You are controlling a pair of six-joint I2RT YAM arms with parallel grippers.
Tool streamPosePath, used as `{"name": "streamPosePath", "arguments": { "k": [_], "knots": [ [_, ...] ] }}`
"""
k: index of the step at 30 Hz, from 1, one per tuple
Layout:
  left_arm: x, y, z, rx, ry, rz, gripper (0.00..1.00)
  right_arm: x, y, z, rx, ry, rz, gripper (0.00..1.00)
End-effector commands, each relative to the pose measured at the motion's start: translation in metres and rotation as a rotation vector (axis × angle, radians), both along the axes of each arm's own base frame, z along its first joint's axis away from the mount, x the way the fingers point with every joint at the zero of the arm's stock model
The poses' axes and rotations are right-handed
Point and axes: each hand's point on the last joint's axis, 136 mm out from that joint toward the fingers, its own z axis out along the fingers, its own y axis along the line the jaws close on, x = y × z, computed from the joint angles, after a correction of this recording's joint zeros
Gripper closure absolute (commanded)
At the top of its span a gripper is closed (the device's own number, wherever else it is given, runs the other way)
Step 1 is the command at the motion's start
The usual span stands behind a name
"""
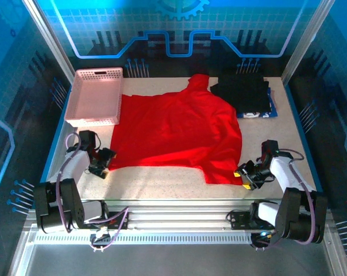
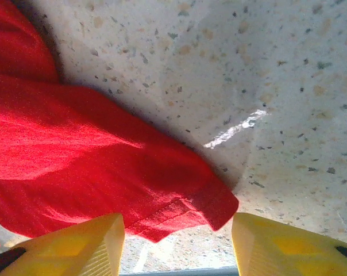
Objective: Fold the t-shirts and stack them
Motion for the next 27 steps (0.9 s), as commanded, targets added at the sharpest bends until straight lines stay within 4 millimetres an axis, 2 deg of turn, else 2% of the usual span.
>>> {"name": "streamPosePath", "arguments": {
  "k": [1, 6, 9, 10, 15, 19, 22, 23, 24, 27],
  "knots": [
    [0.002, 0.002, -0.011, -0.013, 0.002, 0.025, 0.29, -0.004, 0.000, -0.005, -0.016, 0.013, 0.021, 0.49],
    [0.011, -0.003, -0.025, -0.063, -0.015, 0.047, 0.44, -0.001, 0.002, -0.009, 0.001, 0.006, 0.020, 0.50],
    [0.016, -0.003, -0.031, -0.067, -0.019, 0.042, 0.59, 0.003, 0.005, -0.009, 0.018, -0.002, 0.023, 0.51],
    [0.019, -0.004, -0.033, -0.073, -0.022, 0.033, 0.67, 0.004, 0.004, -0.010, 0.014, -0.001, 0.025, 0.53],
    [0.031, -0.015, -0.038, -0.119, -0.027, -0.043, 0.89, 0.008, 0.004, -0.019, 0.013, 0.019, 0.017, 0.65],
    [0.028, -0.015, -0.039, -0.114, -0.029, -0.048, 0.94, 0.012, 0.000, -0.028, -0.005, 0.034, 0.004, 0.74],
    [0.030, -0.016, -0.037, -0.112, -0.041, -0.069, 0.96, 0.017, -0.004, -0.032, -0.027, 0.046, 0.002, 0.90],
    [0.030, -0.016, -0.036, -0.111, -0.043, -0.079, 0.98, 0.019, -0.006, -0.030, -0.033, 0.045, 0.000, 0.97],
    [0.031, -0.016, -0.034, -0.108, -0.045, -0.088, 1.00, 0.021, -0.006, -0.028, -0.038, 0.040, 0.001, 1.00],
    [0.030, -0.016, -0.022, -0.078, -0.056, -0.134, 1.00, 0.020, -0.010, -0.005, -0.069, 0.018, 0.015, 1.00]
  ]
}}
